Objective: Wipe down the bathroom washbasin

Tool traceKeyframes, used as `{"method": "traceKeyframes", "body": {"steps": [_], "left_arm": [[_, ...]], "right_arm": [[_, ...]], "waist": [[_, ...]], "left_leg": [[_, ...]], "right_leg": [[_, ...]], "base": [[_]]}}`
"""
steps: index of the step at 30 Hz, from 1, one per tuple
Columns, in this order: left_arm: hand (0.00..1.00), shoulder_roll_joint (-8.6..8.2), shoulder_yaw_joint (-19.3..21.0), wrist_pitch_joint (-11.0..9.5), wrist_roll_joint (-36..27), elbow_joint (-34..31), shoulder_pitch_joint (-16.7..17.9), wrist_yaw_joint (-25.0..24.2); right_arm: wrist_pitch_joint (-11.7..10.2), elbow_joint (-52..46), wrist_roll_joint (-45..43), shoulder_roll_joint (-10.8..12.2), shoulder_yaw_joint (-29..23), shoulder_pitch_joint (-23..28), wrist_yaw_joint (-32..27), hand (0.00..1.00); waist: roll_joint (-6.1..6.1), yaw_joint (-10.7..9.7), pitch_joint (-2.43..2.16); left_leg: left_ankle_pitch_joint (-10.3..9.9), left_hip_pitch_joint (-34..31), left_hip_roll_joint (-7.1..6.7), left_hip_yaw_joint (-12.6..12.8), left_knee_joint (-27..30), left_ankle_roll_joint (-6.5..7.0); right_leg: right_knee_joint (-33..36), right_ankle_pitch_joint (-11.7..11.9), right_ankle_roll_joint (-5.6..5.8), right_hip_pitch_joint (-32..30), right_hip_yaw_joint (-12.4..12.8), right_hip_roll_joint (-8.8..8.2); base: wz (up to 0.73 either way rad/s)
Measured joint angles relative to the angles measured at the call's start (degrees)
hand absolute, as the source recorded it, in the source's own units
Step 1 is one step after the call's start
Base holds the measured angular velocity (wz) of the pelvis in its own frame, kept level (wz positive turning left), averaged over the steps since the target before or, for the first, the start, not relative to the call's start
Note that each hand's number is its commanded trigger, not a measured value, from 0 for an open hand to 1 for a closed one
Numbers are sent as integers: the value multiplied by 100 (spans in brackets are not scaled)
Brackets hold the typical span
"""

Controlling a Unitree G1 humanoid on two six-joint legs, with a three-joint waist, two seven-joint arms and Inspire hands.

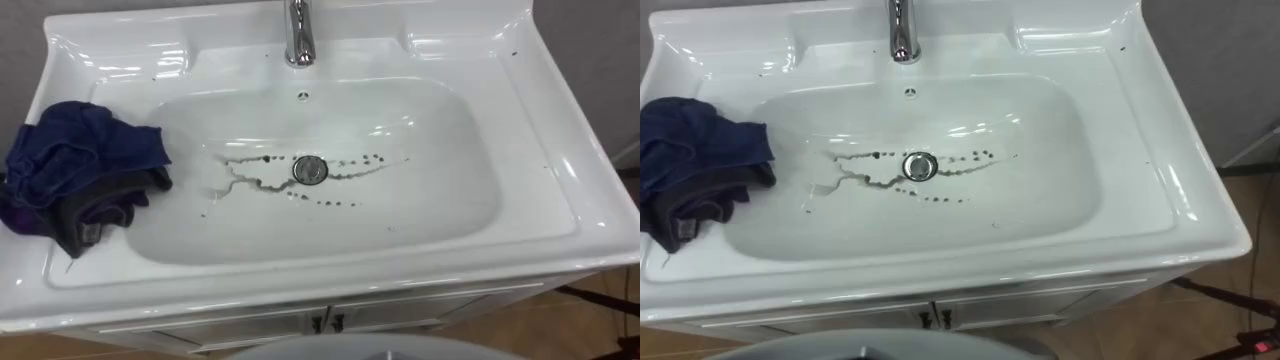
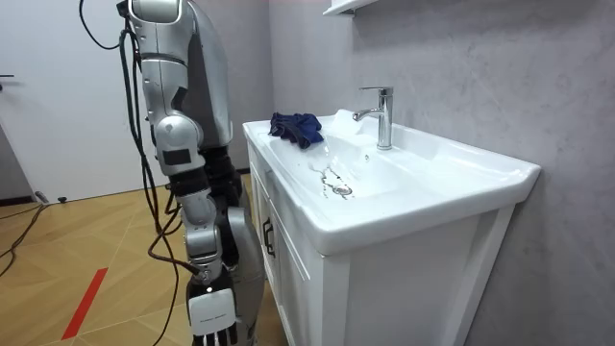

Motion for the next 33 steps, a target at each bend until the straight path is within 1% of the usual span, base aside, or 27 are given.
{"method": "traceKeyframes", "body": {"steps": [2, 6, 10, 12, 15, 20, 22, 24, 26, 29, 31, 33], "left_arm": [[0, 16, 12, 17, 3, 38, -13, -95], [0, 22, 7, 120, 1, 51, -36, -259], [0, 22, 3, 132, 2, 71, -28, -349], [0, 21, 2, 131, -2, 70, -33, -381], [0, 18, -53, 130, -46, 68, -38, -368], [0, 13, -34, 142, -98, 66, -36, -366], [0, 12, 33, 176, -114, 55, -38, -360], [0, 12, 141, 219, -387, 23, -91, -310], [0, 18, 266, 222, -583, -5, -79, -256], [0, 24, 502, 191, -926, -7, -73, -113], [0, 23, 705, 115, -1254, 2, -46, -16], [0, 36, 1049, 65, -1720, -7, -32, 245]], "right_arm": [[0, -17, -1, -1, -3, 0, 43, 0], [6, 26, -18, -1, 6, -38, 114, 0], [29, 38, 6, -1, -7, -41, 105, 0], [31, 35, 6, -1, -12, -44, 106, 0], [25, 38, 6, -1, -10, -77, 109, 0], [2, 45, 1, -2, 34, -90, 210, 0], [17, 60, -19, -1, 43, -94, 236, 0], [56, 90, -103, -6, 39, -140, 236, 0], [62, 92, -140, -15, 27, -144, 235, 0], [58, 104, -138, -19, 21, -134, 231, 0], [51, 177, -120, -23, -42, -153, 221, 0], [47, 254, -111, -31, -40, -149, 189, 0]], "waist": [[5, 0, 1], [7, 14, 3], [10, 0, 3], [10, 1, 3], [21, 1, 1], [29, 30, -3], [33, 35, -3], [40, 35, -5], [35, 43, -3], [25, 39, 0], [28, 59, -1], [34, 198, -2]], "left_leg": [[0, -2, -1, 0, 4, 0], [0, -1, -3, -2, 4, 0], [-1, -11, 11, -18, -3, 1], [-9, -25, 9, -72, -25, 2], [-10, -25, 12, -83, -43, -1], [-11, -24, -2, -94, -18, -3], [-11, -36, -4, -105, -18, -3], [-11, -52, -7, -128, -8, -3], [-10, -52, -6, -141, 6, -3], [-10, -78, -6, -199, 22, -3], [-9, -87, -6, -243, 32, -3], [-8, -65, -9, -250, 32, -4]], "right_leg": [[2, -1, -1, 1, -6, -2], [30, -5, -3, -12, 0, -8], [28, -8, -2, -13, -35, -4], [31, -8, -2, -11, -85, -6], [32, -8, -3, -13, -91, 3], [3, -8, -4, -1, -90, 12], [-5, -8, -4, -6, -100, 11], [-2, -9, -5, -8, -111, 7], [-2, -11, -8, -5, -111, 6], [-6, -18, -15, -7, -165, -11], [-7, -17, -14, -1, -191, -16], [4, -17, -16, 15, -187, -12]], "base": [[0], [0], [1], [8], [2], [0], [0], [2], [0], [7], [8], [0]]}}
